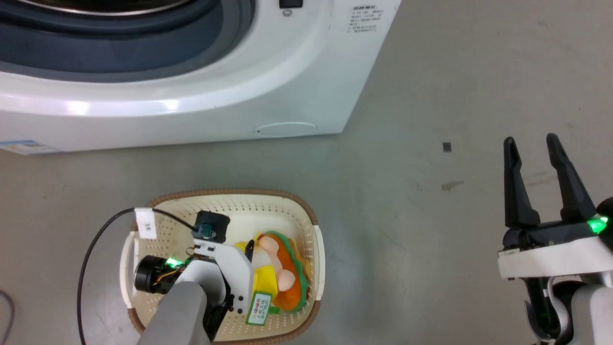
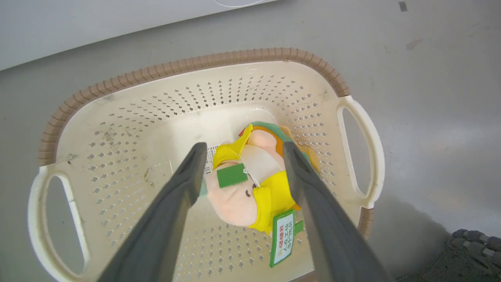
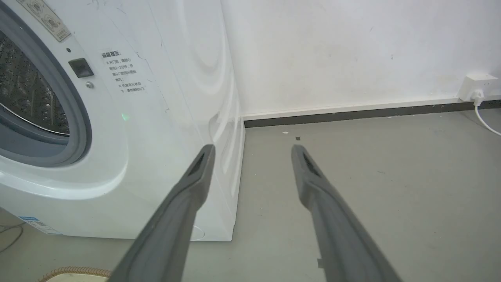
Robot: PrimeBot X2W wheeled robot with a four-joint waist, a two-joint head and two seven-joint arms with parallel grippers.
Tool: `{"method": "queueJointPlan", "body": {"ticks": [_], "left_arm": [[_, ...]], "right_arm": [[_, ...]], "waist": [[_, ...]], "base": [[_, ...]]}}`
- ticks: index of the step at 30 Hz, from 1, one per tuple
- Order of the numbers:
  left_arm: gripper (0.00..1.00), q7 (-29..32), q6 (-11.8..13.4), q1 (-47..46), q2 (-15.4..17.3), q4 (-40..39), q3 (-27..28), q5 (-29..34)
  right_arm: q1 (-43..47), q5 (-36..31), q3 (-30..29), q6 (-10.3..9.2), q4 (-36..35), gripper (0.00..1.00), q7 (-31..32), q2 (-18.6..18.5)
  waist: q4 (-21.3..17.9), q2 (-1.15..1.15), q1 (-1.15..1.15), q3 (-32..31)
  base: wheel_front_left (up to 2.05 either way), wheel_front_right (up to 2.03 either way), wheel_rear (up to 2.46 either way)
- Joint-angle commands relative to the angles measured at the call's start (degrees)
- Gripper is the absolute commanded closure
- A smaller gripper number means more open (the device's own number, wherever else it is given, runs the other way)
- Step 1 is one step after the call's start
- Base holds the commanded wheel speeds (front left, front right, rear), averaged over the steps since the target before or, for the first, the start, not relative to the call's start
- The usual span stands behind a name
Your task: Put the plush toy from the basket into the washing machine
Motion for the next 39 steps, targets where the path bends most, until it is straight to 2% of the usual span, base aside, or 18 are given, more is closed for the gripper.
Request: {"method": "queueJointPlan", "body": {"ticks": [1, 15, 39], "left_arm": [[0.00, 0.64, -0.40, -1.97, 0.45, 1.71, -0.78, -0.55], [0.00, 4.45, -1.11, -7.93, 2.12, 9.95, -2.93, -4.34], [0.00, 6.40, -2.76, -18.73, 1.77, 24.08, -9.03, -10.28]], "right_arm": [[-1.51, 0.67, -0.07, -0.02, -0.60, 0.00, -0.66, -0.01], [-4.74, 2.33, -0.27, -0.03, -2.40, 0.00, -2.33, -0.01], [-10.02, 5.81, -0.73, -0.04, -4.55, 0.00, -5.20, -0.01]], "waist": [[-0.51, 0.00, -0.01, 2.07], [-1.16, 0.00, -0.01, 10.45], [-2.61, 0.00, -0.01, 23.02]], "base": [[0.00, 0.00, 0.00], [0.00, 0.00, 0.00], [0.00, 0.00, 0.00]]}}
